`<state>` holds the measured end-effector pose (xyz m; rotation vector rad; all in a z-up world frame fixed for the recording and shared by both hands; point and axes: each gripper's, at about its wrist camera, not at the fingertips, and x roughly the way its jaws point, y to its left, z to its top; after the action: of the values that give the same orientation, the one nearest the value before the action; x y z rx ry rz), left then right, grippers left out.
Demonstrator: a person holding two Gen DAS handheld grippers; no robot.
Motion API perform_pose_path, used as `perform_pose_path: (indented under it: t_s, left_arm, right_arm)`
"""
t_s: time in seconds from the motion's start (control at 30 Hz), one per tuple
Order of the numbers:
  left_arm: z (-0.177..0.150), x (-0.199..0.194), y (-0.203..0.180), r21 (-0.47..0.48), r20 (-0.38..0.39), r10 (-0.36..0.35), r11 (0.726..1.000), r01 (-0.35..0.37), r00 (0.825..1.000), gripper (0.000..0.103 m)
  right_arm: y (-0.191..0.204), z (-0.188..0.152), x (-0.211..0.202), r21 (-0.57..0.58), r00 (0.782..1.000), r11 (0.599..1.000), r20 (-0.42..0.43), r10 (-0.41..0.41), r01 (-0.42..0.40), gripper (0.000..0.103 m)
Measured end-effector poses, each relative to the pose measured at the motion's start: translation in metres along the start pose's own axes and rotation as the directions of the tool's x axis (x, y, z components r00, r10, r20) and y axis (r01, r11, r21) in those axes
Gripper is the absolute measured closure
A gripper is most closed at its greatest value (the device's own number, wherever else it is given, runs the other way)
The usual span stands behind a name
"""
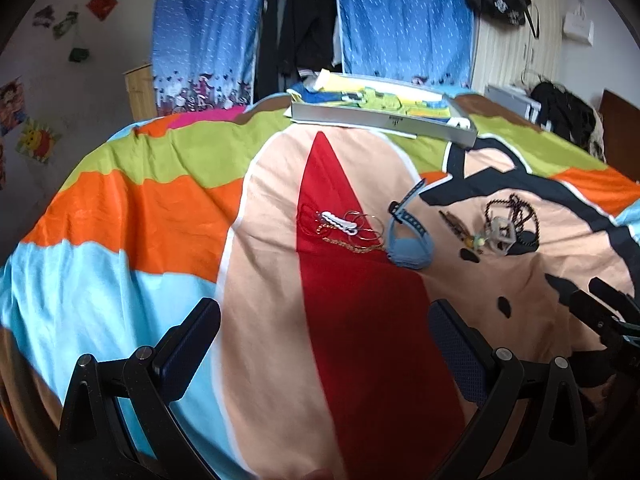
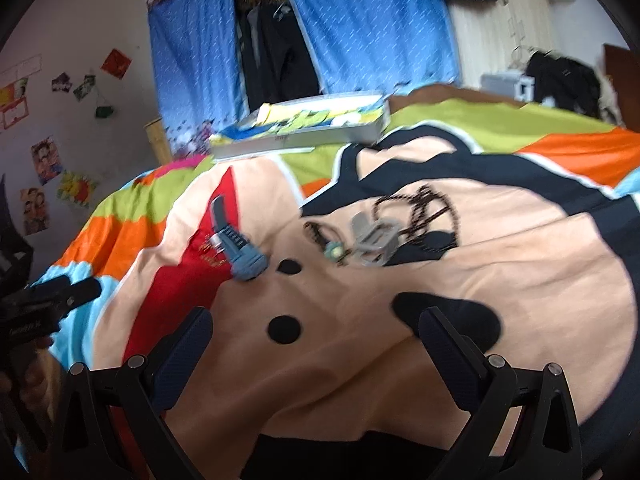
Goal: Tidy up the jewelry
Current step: 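Move the right gripper down onto the blue-strap watch and close it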
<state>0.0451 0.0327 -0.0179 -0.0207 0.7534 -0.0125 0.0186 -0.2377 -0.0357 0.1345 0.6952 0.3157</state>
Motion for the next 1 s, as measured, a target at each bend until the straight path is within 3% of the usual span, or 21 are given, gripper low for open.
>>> perform_pose_path:
  t_s: [0.4,0.47,0.6,0.83,1.0]
  left_arm:
    - [0.043,0.049,0.057,-0.098,-0.065,-0.089,0.992,0.082,0.994,0.004]
    - [0.048,0.059,0.063,-0.120,-0.074,-0.123,0.986,0.113,0.990,0.009]
    - [0.059,0.085,0.068,-0.115,-0.101,-0.190,0.977,0.178,0.977,0.029]
    - [0.069,0.138,0.071,-0.110,-0.176,-0.285,0.957,0.269,0.942,0.062]
    - [0.075,0.179,0.077,-0.143,-0.249,-0.329,0.943,0.301,0.911,0.067]
  right_arm:
    - [0.010,0.035,0.049,-0.063,0.983,0.985,-0.095,0.154,-0.160,0.000]
    - [0.015,0.041,0.063,-0.099,0.979,0.979,-0.119,0.166,-0.178,0.001]
    - [0.025,0.052,0.098,-0.143,0.967,0.967,-0.174,0.187,-0.213,0.026]
    - [0.044,0.058,0.155,-0.205,0.937,0.937,-0.267,0.223,-0.282,0.048]
    - [0.052,0.054,0.180,-0.244,0.925,0.922,-0.312,0.218,-0.300,0.051]
